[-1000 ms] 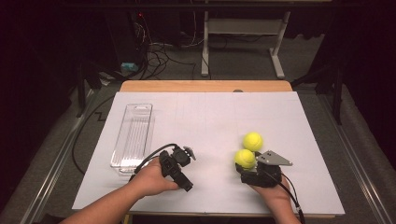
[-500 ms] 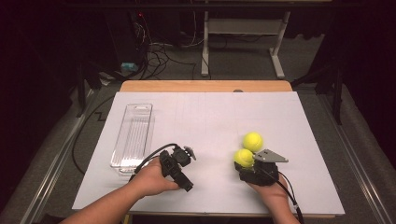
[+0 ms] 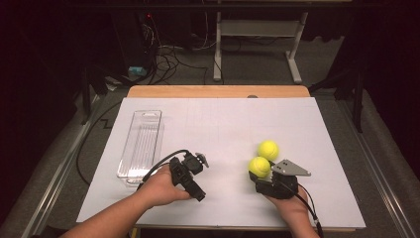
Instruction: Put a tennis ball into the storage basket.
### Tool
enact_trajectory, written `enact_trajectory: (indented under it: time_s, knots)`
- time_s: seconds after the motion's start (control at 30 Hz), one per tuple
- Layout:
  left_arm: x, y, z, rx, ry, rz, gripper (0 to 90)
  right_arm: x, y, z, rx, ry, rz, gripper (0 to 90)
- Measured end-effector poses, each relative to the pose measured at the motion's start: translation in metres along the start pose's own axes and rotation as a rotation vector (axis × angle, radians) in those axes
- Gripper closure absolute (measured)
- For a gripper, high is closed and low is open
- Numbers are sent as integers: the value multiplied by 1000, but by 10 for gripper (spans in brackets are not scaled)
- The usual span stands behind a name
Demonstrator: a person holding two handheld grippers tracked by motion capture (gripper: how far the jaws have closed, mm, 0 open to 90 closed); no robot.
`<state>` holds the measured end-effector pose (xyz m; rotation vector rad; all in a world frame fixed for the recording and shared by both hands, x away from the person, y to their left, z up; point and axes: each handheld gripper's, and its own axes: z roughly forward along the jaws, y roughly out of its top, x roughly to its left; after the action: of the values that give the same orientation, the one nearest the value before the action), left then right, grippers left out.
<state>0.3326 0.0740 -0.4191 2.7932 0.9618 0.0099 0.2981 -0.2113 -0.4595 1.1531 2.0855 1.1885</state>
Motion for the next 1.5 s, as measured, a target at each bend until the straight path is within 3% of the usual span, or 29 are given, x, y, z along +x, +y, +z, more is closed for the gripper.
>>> enact_trajectory:
  time_s: [0.3, 0.47, 0.77, 1.1, 1.5]
  knots:
    - [2, 0, -5, -7, -8, -6, 18, 14, 16, 5, -42, 47, -60, 279]
    - [3, 0, -11, -9, 5, -6, 18, 25, 19, 10, -70, 82, -65, 279]
    - [0, 4, -21, -16, 16, -2, 17, 45, 11, 17, -50, 133, -114, 278]
    - [3, 8, -33, -22, 11, -8, 17, 61, 10, 18, -54, 186, -125, 278]
    - [-1, 20, -58, -24, 15, 18, 18, 77, 10, 21, -64, 233, -155, 278]
